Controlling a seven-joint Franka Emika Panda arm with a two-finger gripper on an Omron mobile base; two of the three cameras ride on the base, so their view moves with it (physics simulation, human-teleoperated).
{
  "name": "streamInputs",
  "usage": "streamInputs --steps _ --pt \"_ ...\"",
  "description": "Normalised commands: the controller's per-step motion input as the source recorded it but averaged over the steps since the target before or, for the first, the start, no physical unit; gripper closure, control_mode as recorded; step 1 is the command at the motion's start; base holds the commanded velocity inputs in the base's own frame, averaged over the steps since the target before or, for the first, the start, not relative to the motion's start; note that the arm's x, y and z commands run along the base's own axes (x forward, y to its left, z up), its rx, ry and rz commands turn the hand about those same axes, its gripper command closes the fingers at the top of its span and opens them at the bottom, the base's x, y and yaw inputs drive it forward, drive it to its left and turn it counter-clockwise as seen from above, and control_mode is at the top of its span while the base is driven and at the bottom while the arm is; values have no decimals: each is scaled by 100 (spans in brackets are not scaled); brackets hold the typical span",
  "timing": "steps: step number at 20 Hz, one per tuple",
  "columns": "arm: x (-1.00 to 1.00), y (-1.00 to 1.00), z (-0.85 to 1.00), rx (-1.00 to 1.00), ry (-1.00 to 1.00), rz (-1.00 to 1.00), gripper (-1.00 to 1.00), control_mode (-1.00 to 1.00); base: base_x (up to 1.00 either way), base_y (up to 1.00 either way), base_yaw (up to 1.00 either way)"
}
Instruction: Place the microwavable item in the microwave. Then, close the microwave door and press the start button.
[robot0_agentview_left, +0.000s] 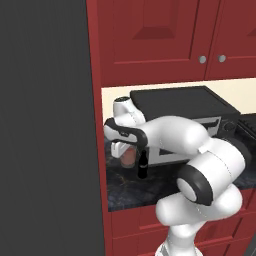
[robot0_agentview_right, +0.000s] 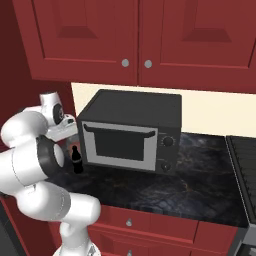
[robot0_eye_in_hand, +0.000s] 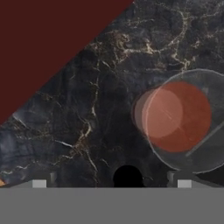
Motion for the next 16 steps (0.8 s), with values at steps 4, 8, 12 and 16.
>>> streamInputs --steps 4,8,12,16 --pt "22 0 -23 0 0 0 -100 -100 0 0 0" --pt "13 0 -21 0 0 0 -100 -100 0 0 0" --pt "20 0 -17 0 0 0 -100 -100 0 0 0" --pt "14 0 -23 0 0 0 -100 -100 0 0 0"
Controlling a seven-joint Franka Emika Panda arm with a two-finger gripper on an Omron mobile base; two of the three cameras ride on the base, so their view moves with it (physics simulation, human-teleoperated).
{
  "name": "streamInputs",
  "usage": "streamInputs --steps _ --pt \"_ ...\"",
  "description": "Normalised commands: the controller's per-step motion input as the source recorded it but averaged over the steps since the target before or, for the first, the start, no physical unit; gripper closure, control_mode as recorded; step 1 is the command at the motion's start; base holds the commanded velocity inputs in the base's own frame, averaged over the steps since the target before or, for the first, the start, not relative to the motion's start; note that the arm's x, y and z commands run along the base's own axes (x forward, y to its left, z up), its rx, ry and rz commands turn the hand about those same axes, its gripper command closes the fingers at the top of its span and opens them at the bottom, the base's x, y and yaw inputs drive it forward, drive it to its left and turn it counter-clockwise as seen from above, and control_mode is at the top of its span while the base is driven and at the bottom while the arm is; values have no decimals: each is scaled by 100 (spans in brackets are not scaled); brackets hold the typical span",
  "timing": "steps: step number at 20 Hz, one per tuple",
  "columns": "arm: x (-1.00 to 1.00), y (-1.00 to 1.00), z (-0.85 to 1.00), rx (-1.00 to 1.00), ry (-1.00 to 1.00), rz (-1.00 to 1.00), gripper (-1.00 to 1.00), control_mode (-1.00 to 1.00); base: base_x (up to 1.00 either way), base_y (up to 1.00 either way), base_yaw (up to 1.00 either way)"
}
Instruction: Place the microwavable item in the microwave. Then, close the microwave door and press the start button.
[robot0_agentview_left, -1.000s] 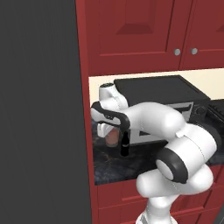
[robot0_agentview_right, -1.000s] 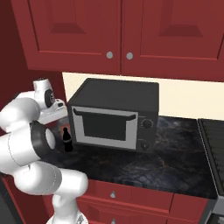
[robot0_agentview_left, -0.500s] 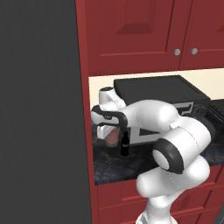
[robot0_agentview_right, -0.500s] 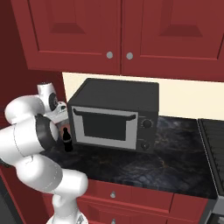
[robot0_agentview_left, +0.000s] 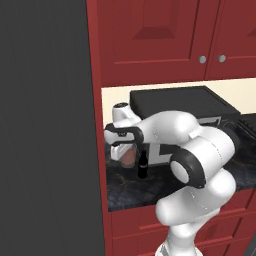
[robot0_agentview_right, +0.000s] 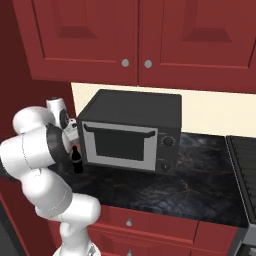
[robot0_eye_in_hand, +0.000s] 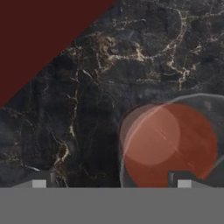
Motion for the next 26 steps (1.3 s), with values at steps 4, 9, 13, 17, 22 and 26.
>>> streamInputs --steps 4,9,13,17,22,26 --pt "13 0 -31 0 0 0 -100 -100 0 0 0" --pt "0 0 -27 0 0 0 -100 -100 0 0 0" --pt "0 3 -23 0 3 0 100 -100 0 0 0" --pt "3 3 -7 0 7 3 100 -100 0 0 0" --pt "2 5 2 0 -3 5 100 -100 0 0 0" --pt "-37 0 63 0 -26 14 100 -100 0 0 0"
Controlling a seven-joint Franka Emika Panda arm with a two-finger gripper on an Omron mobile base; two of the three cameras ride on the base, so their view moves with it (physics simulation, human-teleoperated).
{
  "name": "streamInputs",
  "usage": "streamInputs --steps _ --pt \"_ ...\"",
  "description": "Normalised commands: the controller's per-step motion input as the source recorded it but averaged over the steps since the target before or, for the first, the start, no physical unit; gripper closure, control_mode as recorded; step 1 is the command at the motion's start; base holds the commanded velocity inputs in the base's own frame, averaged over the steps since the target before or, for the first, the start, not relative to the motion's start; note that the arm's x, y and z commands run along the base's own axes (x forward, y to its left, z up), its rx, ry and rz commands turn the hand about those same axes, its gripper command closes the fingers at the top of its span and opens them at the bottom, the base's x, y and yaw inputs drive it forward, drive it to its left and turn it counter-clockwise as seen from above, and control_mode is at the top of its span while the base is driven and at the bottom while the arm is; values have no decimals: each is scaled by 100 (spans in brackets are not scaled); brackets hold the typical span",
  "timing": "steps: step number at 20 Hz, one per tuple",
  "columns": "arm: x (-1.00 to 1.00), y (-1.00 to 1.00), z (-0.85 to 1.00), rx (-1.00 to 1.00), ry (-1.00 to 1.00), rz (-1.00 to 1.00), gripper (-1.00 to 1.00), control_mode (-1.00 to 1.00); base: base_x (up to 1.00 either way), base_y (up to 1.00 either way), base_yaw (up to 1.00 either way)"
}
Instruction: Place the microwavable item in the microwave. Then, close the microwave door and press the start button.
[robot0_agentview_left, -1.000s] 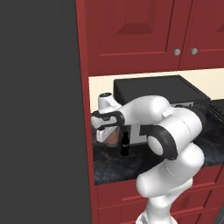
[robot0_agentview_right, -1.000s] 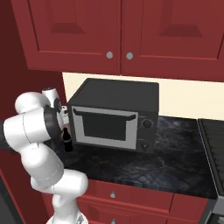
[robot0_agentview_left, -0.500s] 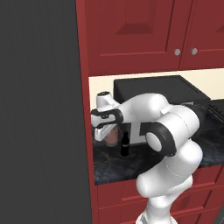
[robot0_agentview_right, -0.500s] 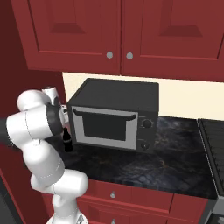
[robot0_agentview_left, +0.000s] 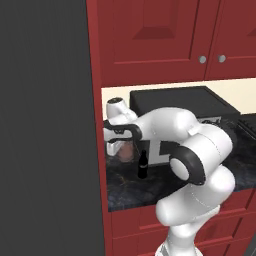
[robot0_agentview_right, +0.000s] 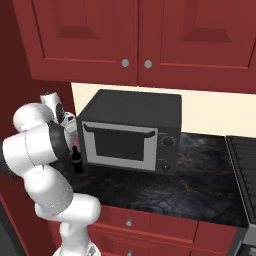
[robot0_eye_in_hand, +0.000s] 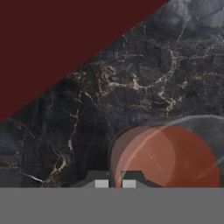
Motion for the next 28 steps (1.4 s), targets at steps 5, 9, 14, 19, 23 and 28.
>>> streamInputs --steps 5,9,14,19,23,28 --pt "-72 0 78 1 -30 9 100 -100 0 0 0" --pt "-72 -2 79 11 -20 7 100 -100 0 0 0" --pt "-60 -4 100 19 -15 10 100 -100 0 0 0" --pt "-79 -19 93 11 -19 7 100 -100 0 0 0" --pt "-100 -59 44 1 -20 0 100 -100 0 0 0" --pt "-96 -70 14 3 -6 0 100 -100 0 0 0"
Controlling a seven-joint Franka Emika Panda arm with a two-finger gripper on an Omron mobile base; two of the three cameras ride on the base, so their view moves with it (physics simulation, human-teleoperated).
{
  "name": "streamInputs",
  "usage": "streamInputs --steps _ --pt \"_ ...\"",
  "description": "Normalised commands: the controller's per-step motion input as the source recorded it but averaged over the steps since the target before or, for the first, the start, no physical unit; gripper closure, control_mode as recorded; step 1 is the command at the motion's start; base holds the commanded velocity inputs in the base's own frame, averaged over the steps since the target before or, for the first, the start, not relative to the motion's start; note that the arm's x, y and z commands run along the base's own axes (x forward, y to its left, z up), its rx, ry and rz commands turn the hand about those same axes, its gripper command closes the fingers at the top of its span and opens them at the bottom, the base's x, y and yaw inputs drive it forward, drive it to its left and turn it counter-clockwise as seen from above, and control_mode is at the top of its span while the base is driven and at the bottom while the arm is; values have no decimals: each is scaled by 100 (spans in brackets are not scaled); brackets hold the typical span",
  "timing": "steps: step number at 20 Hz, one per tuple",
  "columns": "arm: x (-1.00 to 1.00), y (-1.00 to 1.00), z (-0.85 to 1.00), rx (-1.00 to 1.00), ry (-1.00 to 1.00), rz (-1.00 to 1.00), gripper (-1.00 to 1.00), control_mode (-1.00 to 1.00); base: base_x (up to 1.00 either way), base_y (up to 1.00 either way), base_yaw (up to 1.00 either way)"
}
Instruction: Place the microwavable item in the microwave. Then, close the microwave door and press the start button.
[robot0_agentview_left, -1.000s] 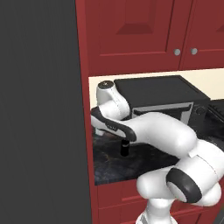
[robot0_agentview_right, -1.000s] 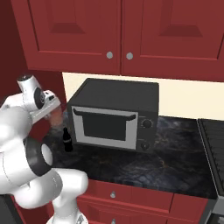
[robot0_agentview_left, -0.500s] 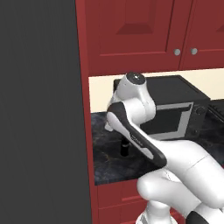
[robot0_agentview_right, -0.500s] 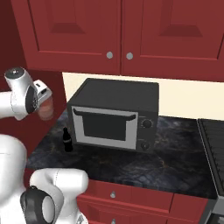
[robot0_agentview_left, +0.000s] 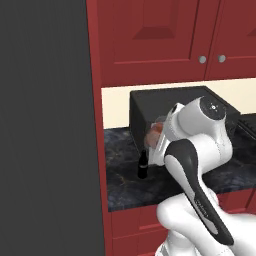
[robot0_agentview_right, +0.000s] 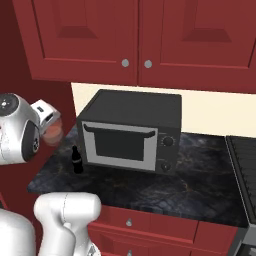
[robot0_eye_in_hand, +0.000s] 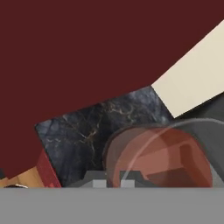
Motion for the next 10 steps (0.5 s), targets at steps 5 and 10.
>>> streamInputs --steps 5,10 --pt "-31 -35 1 4 2 0 100 -100 0 0 0" --pt "0 0 0 0 0 0 100 -100 0 0 0"
